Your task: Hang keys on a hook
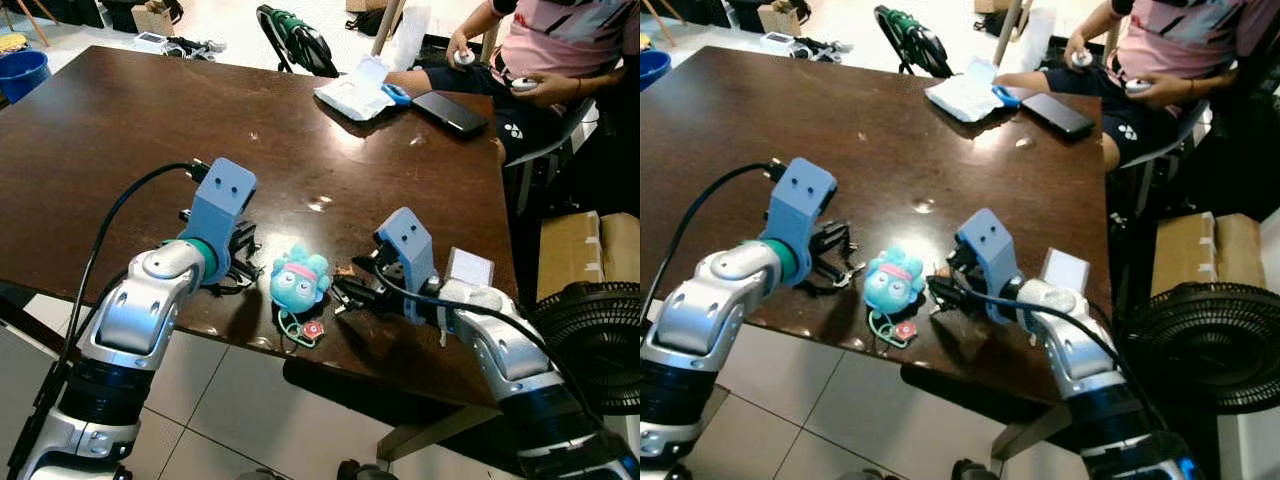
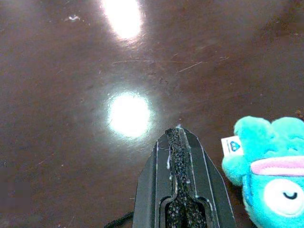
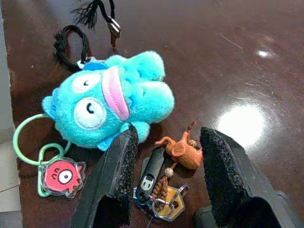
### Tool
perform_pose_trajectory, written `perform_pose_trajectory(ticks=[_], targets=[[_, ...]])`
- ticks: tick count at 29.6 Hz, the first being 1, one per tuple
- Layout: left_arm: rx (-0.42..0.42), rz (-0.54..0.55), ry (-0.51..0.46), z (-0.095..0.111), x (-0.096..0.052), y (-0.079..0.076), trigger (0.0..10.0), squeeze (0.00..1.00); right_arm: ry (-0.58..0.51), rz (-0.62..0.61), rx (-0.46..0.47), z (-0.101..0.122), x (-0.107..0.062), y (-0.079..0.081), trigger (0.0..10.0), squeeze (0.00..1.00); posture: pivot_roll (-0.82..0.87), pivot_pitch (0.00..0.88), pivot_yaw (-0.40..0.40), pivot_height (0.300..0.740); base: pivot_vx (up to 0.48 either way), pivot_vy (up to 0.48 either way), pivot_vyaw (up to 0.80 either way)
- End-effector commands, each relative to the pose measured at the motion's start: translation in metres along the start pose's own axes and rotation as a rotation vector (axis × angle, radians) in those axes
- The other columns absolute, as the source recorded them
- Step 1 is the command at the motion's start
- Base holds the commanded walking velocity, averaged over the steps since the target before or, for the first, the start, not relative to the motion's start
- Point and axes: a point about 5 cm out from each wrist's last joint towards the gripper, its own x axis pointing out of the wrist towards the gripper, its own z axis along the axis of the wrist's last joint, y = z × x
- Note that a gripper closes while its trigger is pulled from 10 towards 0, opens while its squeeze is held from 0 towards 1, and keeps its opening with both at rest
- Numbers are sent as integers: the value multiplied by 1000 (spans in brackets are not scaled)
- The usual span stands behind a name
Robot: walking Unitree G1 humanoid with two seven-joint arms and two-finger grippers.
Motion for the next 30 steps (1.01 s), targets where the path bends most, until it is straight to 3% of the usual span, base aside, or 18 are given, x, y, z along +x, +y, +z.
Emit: perform_pose_trajectory(ticks=[1,6,13,23,30], targets=[[-7,11,21,-5,-2,2,10000,0,39,19,35,-8,-1,4,10000,0,78,100,92,740,0,0,0],[-9,13,19,-4,-2,2,10000,0,77,-35,151,-17,-14,-8,10000,0,75,103,86,740,0,0,0],[-9,4,16,-2,-1,1,10000,0,95,-51,206,-27,-22,-14,10000,0,64,105,92,740,0,0,0],[-13,8,24,-4,-2,2,10000,0,105,-14,245,-27,-18,-12,10000,0,74,107,93,740,0,0,0],[-14,7,25,-4,-2,2,10000,0,104,43,213,-23,-11,-10,10000,0,74,107,96,740,0,0,0]])
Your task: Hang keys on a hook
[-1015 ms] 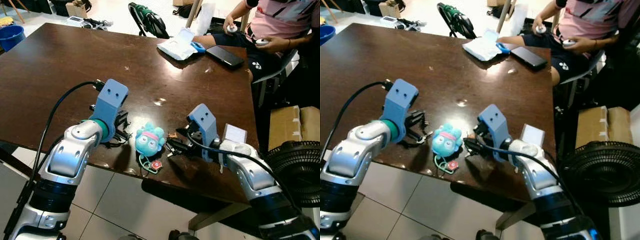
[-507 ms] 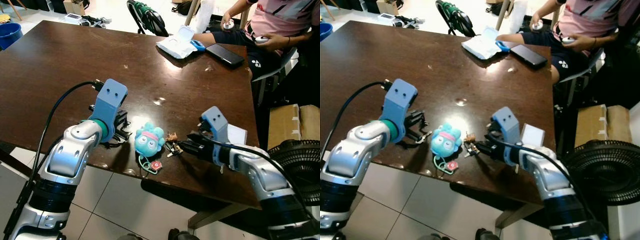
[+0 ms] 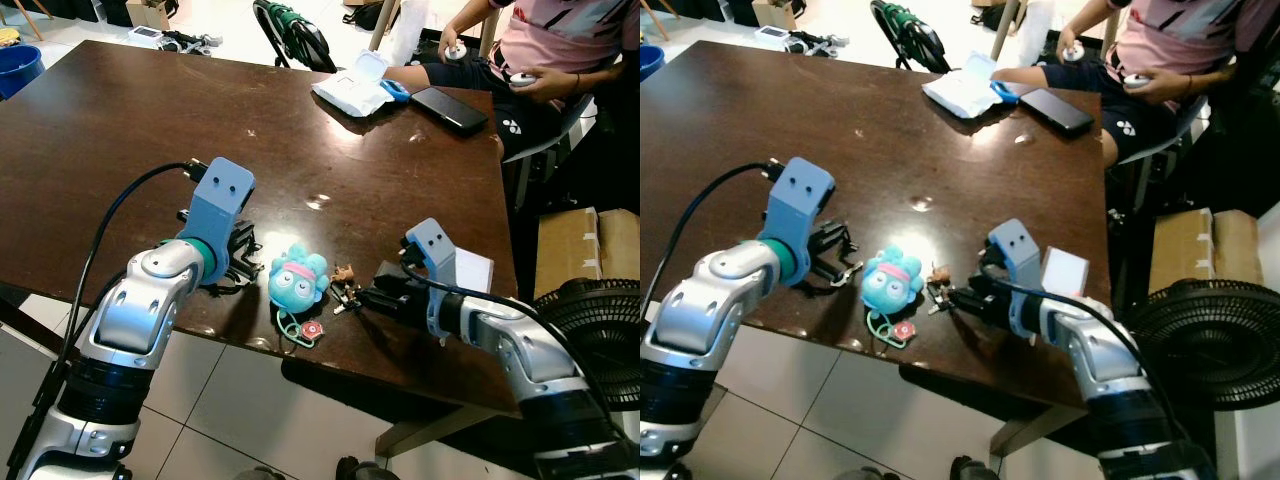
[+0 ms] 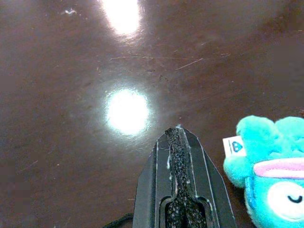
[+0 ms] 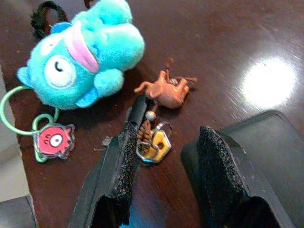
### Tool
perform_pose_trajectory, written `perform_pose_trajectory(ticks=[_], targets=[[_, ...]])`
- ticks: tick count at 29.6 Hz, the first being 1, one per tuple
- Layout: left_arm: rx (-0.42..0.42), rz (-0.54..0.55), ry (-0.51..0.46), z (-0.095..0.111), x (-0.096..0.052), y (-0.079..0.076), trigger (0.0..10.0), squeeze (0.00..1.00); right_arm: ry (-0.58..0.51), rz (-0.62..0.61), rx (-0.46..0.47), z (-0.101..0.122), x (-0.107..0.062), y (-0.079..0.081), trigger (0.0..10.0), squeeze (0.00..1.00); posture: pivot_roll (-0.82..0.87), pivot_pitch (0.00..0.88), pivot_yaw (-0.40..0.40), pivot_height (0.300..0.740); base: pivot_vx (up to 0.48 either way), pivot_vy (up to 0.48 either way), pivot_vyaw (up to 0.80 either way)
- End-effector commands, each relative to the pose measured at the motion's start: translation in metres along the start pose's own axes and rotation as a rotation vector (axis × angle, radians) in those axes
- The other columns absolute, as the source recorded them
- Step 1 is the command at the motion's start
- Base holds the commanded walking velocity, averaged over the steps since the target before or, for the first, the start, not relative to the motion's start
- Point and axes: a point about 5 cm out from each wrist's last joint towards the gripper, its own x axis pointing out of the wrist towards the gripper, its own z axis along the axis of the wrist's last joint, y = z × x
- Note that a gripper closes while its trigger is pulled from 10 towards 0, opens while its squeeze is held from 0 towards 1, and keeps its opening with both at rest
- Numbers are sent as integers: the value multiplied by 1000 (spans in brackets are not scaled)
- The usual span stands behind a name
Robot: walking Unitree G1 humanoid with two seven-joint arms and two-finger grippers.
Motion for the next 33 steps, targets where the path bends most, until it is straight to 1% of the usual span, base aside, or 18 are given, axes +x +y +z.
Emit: perform_pose_trajectory(ticks=[1,10,16,19,22,29,30,31,33], targets=[[-10,3,16,-4,-2,1,10000,0,11,51,-12,-2,5,4,10000,0,79,110,95,740,0,0,0],[-10,2,23,-5,-3,1,10000,0,22,104,-45,0,7,7,10000,0,81,119,98,740,0,0,0],[-12,3,22,-5,-3,1,10000,0,71,119,-34,-4,4,8,10000,0,79,123,92,740,0,0,0],[-12,3,22,-5,-3,1,10000,0,71,119,-34,-4,4,8,10000,0,79,123,92,740,0,0,0],[-13,3,20,-4,-3,1,10000,0,79,123,-11,-6,4,6,10000,0,77,125,91,740,0,0,0],[-14,3,18,-3,-3,0,10000,0,79,127,7,-8,5,5,10000,0,79,125,90,740,0,0,0],[-15,4,19,-3,-3,1,10000,0,81,125,15,-9,6,4,8588,0,79,125,90,740,0,0,0],[-16,5,20,-4,-3,1,10000,0,82,123,23,-9,6,3,4431,0,81,129,91,740,0,0,0],[-16,5,20,-4,-3,1,10000,0,82,123,23,-9,6,3,4431,0,81,129,91,740,0,0,0]])
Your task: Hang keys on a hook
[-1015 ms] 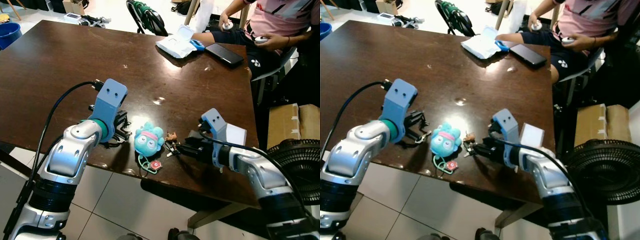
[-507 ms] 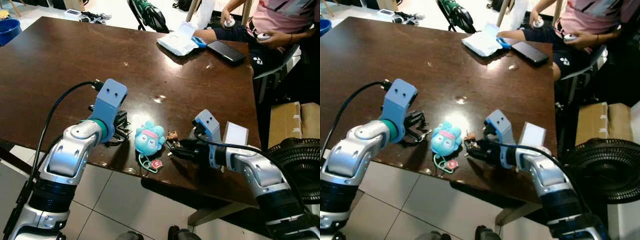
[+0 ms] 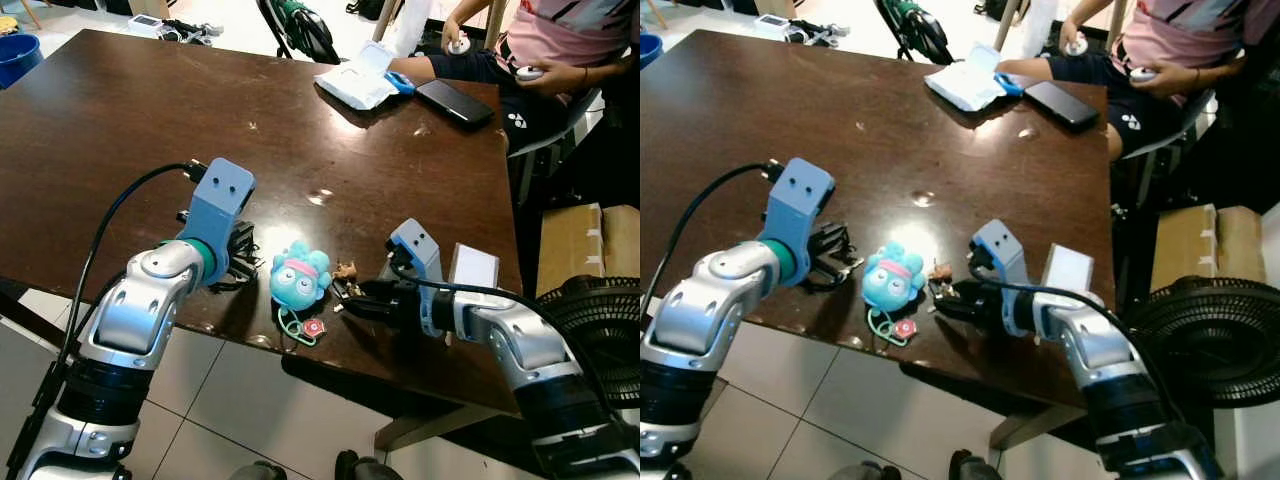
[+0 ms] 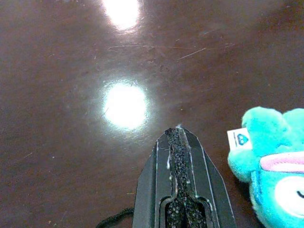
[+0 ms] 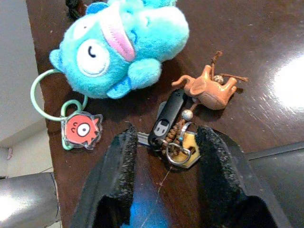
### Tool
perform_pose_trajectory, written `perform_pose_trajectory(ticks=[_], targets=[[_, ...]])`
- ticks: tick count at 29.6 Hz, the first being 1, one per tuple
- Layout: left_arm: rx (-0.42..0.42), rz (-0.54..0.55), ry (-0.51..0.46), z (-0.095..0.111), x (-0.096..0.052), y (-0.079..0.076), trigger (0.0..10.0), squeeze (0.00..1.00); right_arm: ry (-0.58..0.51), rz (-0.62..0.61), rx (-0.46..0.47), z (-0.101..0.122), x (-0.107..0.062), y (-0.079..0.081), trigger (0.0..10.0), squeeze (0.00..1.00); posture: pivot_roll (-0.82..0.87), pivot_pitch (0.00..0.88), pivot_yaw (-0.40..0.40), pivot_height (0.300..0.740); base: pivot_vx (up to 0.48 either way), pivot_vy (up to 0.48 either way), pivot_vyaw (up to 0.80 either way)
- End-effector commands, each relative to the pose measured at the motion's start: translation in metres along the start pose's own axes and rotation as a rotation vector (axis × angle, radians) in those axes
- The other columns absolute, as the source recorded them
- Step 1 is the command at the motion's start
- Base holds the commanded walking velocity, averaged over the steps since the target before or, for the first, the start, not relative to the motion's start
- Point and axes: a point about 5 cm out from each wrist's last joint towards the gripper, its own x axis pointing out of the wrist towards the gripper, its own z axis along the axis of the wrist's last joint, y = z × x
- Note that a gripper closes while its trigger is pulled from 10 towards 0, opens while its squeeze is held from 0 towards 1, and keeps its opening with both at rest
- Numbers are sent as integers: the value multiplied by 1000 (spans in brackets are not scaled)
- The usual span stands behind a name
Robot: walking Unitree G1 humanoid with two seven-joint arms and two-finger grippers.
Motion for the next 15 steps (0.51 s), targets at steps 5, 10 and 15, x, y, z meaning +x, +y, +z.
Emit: perform_pose_trajectory(ticks=[5,10,15], targets=[[-13,7,14,-4,-3,2,10000,0,31,-4,53,-12,3,-1,275,0,81,129,91,740,0,0,0],[-14,7,15,-4,-3,2,10000,0,30,-4,59,-11,4,-2,0,0,83,129,92,740,0,0,0],[-15,7,17,-4,-3,2,10000,0,26,-5,66,-11,5,-2,0,0,83,130,92,740,0,0,0]])
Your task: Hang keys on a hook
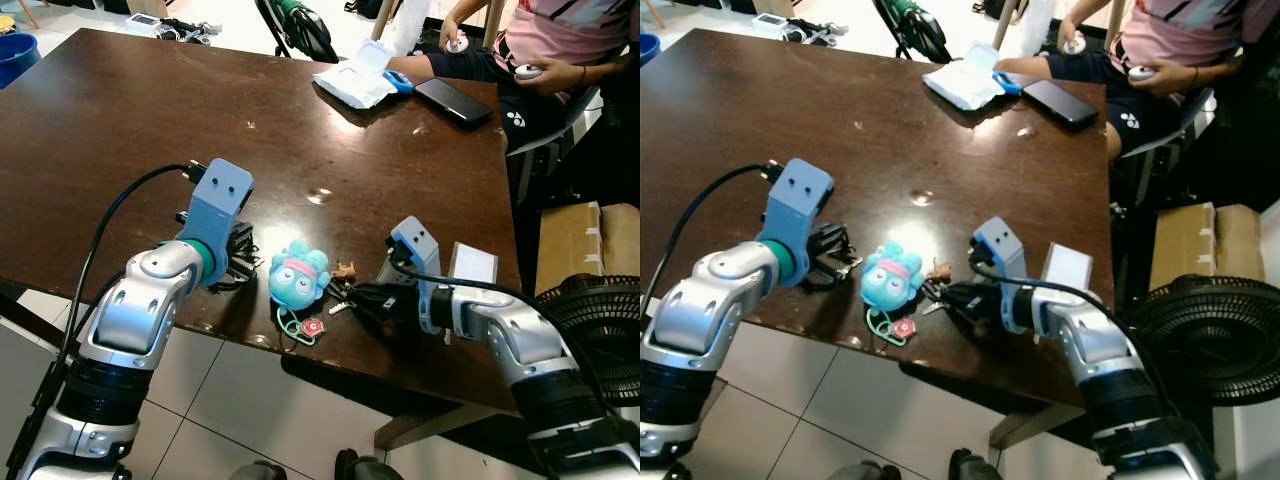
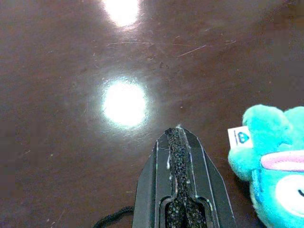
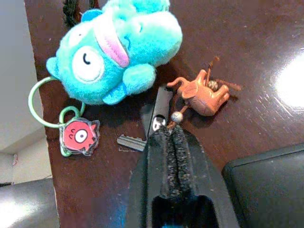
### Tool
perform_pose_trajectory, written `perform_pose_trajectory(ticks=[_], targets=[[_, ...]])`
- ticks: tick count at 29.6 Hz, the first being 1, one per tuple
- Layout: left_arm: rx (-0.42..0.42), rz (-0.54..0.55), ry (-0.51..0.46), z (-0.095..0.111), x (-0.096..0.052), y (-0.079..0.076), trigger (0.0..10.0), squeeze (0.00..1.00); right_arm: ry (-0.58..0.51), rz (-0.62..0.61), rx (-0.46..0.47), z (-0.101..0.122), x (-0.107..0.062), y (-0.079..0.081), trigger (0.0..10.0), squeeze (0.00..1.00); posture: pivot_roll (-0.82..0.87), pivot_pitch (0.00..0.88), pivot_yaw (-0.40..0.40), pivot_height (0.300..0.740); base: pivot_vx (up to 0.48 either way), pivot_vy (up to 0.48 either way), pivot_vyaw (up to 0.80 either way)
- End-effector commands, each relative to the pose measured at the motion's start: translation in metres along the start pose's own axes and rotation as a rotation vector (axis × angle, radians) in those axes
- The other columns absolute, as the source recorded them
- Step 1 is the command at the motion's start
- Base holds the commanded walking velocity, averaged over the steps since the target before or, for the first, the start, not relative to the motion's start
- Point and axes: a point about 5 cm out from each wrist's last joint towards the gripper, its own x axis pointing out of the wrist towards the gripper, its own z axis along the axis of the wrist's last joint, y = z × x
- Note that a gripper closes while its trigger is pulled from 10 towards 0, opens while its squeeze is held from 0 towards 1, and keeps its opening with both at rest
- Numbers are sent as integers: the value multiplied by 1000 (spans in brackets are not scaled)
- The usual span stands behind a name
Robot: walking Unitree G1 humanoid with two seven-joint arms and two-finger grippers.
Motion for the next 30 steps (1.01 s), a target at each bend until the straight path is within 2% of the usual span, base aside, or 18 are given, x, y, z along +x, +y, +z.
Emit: perform_pose_trajectory(ticks=[1,13,16,17,18,21,24,25,27,30], targets=[[-10,5,9,-3,-3,1,10000,0,36,-7,45,-11,2,-1,0,0,83,130,92,740,0,0,0],[-11,9,8,-3,-2,2,10000,0,-21,-40,72,-8,3,-3,0,0,83,117,93,740,0,0,0],[-12,26,-9,2,-3,7,10000,0,-225,-102,75,15,-6,-3,0,0,78,96,102,740,0,0,0],[-12,26,-9,2,-3,7,10000,0,-225,-102,75,15,-6,-3,0,0,78,96,102,740,0,0,0],[-11,30,-13,3,-3,8,10000,0,-286,-110,72,24,-10,-1,0,0,75,94,105,740,0,0,0],[-10,32,-19,4,-3,9,10000,0,-345,-115,66,33,-13,1,0,0,72,88,109,740,0,0,0],[-10,36,-42,10,-2,9,10000,0,-483,-133,32,56,-21,7,0,0,68,72,109,740,0,0,0],[-10,36,-42,10,-2,9,10000,0,-483,-133,32,56,-21,7,0,0,68,72,109,740,0,0,0],[-12,47,-72,15,-3,9,10000,0,-581,-165,23,70,-27,7,0,0,66,61,106,740,0,0,0],[-14,54,-84,17,-3,10,10000,0,-626,-217,39,74,-28,3,0,0,66,61,106,740,0,0,0]])
